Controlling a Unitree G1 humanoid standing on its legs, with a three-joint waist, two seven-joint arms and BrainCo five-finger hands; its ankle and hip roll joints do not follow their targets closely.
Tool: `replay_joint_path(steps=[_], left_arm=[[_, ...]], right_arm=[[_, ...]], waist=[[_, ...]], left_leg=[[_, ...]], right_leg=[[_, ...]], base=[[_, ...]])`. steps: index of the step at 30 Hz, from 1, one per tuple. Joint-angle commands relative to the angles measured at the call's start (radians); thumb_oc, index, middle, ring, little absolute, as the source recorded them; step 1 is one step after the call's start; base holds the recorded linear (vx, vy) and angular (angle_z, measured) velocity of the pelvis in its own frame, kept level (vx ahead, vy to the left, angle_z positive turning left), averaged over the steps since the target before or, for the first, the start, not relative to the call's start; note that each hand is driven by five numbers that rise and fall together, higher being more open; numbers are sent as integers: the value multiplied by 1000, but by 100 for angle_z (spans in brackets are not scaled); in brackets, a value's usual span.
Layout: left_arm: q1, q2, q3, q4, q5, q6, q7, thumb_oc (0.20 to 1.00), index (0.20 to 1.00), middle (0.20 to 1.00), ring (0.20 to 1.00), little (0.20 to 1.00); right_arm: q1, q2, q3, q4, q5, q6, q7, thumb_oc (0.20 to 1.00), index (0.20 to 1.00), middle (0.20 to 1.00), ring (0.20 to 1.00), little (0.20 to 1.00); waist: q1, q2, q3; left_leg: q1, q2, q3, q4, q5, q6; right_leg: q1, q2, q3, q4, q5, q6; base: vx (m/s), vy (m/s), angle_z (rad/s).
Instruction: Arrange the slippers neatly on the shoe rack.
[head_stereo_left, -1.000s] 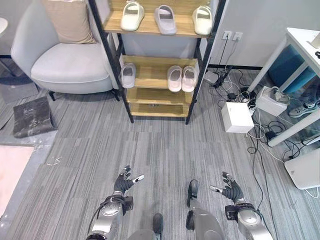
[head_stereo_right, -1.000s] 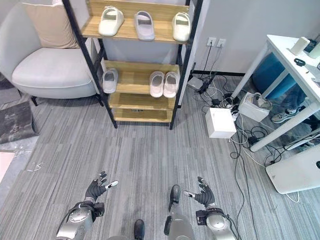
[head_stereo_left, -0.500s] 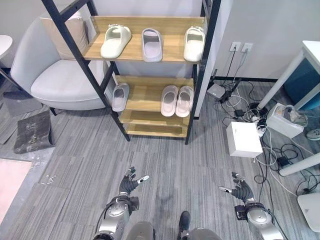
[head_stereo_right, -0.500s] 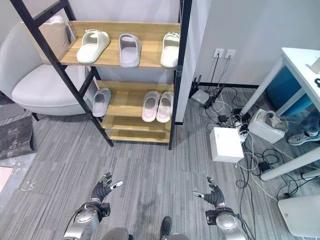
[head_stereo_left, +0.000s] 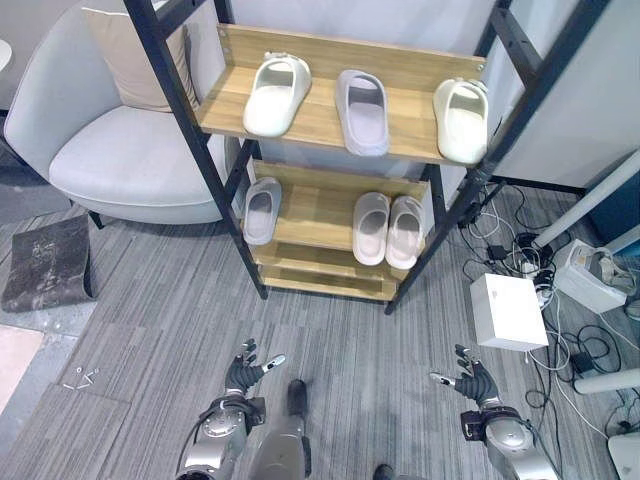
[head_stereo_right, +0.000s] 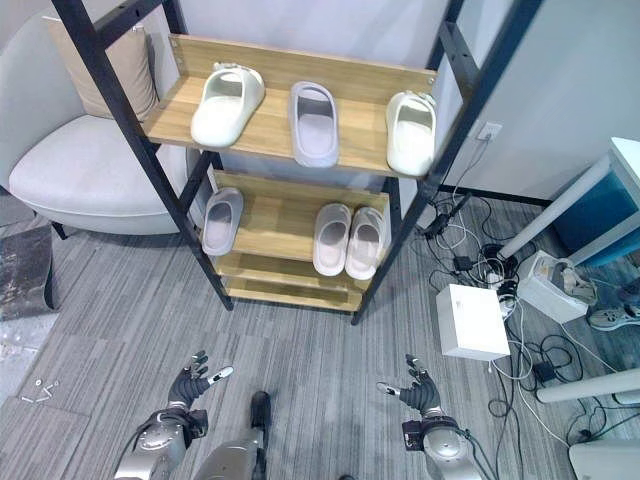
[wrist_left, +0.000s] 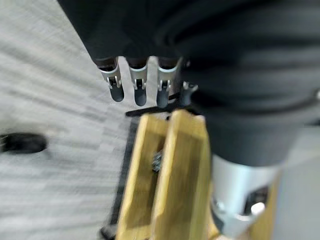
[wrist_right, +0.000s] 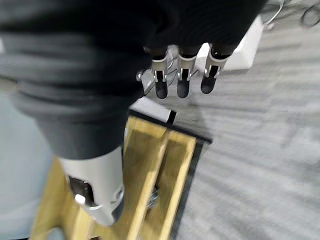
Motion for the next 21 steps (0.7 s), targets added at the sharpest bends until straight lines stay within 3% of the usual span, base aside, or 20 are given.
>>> replay_joint_path(steps=[1,2,3,4,5,6,8,10,13,17,20,21], left_arm=[[-12,25,-14,-59,26,-39,1,1000,1000,1000,1000,1000],[-12,25,-14,-59,26,-39,1,1000,1000,1000,1000,1000],[-15,34,-23,-78,31,-40,-1,1000,1000,1000,1000,1000],[-13,36,-26,-84,36,-37,-6,1000,1000,1000,1000,1000],[-14,42,-30,-99,39,-40,-11,1000,1000,1000,1000,1000],[-14,42,-29,-103,36,-40,-13,1000,1000,1000,1000,1000],[-17,44,-31,-107,48,-37,-26,1000,1000,1000,1000,1000],[-23,43,-34,-113,71,-38,-37,1000,1000,1000,1000,1000],[-20,38,-36,-109,73,-41,-41,1000,1000,1000,1000,1000],[-5,24,-35,-106,61,-36,-42,1000,1000,1000,1000,1000],[-10,21,-42,-104,53,-39,-43,1000,1000,1000,1000,1000],[-21,20,-53,-109,49,-44,-40,1000,1000,1000,1000,1000]], right_arm=[[-50,-15,15,-43,-5,-26,-4,1000,1000,1000,1000,1000],[-50,-15,14,-43,-5,-26,-4,1000,1000,1000,1000,1000],[-55,-9,18,-40,-10,-24,-5,1000,1000,1000,1000,1000],[-55,-6,16,-40,-9,-22,-3,1000,1000,1000,1000,1000],[-49,-2,13,-35,-6,-21,1,1000,1000,1000,1000,1000],[-46,-2,12,-37,-3,-20,2,1000,1000,1000,1000,1000],[-36,-3,4,-37,6,-20,0,1000,1000,1000,1000,1000],[-30,-7,3,-47,0,-21,-1,1000,1000,1000,1000,1000],[-25,-10,2,-40,-3,-22,1,1000,1000,1000,1000,1000],[-14,-29,1,-33,11,-29,7,1000,1000,1000,1000,1000],[-17,-43,0,-30,17,-33,6,1000,1000,1000,1000,1000],[-22,-59,1,-37,19,-36,6,1000,1000,1000,1000,1000]], waist=[[0,-27,-8],[1,-25,-11],[-10,-7,3],[-14,0,9],[-28,14,21],[-33,16,27],[-50,14,38],[-59,9,35],[-56,4,21],[-49,5,-4],[-44,3,14],[-38,0,29]], left_leg=[[31,23,-38,7,-52,-21],[26,25,-38,8,-52,-21],[66,15,-39,-6,-72,-3],[84,13,-40,-12,-81,1],[118,14,-51,-26,-95,3],[131,14,-55,-26,-102,0],[172,9,-71,-26,-130,-15],[205,14,-85,-25,-149,-27],[216,16,-78,-15,-165,-31],[206,42,-81,87,-196,-65],[161,43,-102,194,-182,-92],[116,28,-144,259,-158,-106]], right_leg=[[-111,-26,74,152,104,69],[-115,-24,75,151,107,68],[-163,-46,69,261,174,72],[-184,-53,68,291,180,70],[-240,-31,58,286,161,59],[-254,-25,39,254,144,55],[-285,12,-3,10,110,47],[-267,19,-1,-92,137,57],[-234,24,4,-130,133,54],[-160,56,-5,-177,94,18],[-137,62,-11,-179,82,-2],[-127,61,-16,-180,78,-11]], base=[[98,195,7],[208,364,5],[169,236,25],[328,316,19],[289,150,4],[383,73,-5],[386,-83,19],[331,-161,26],[198,-131,46],[152,-172,21],[25,-136,-17],[-10,-72,-10]])
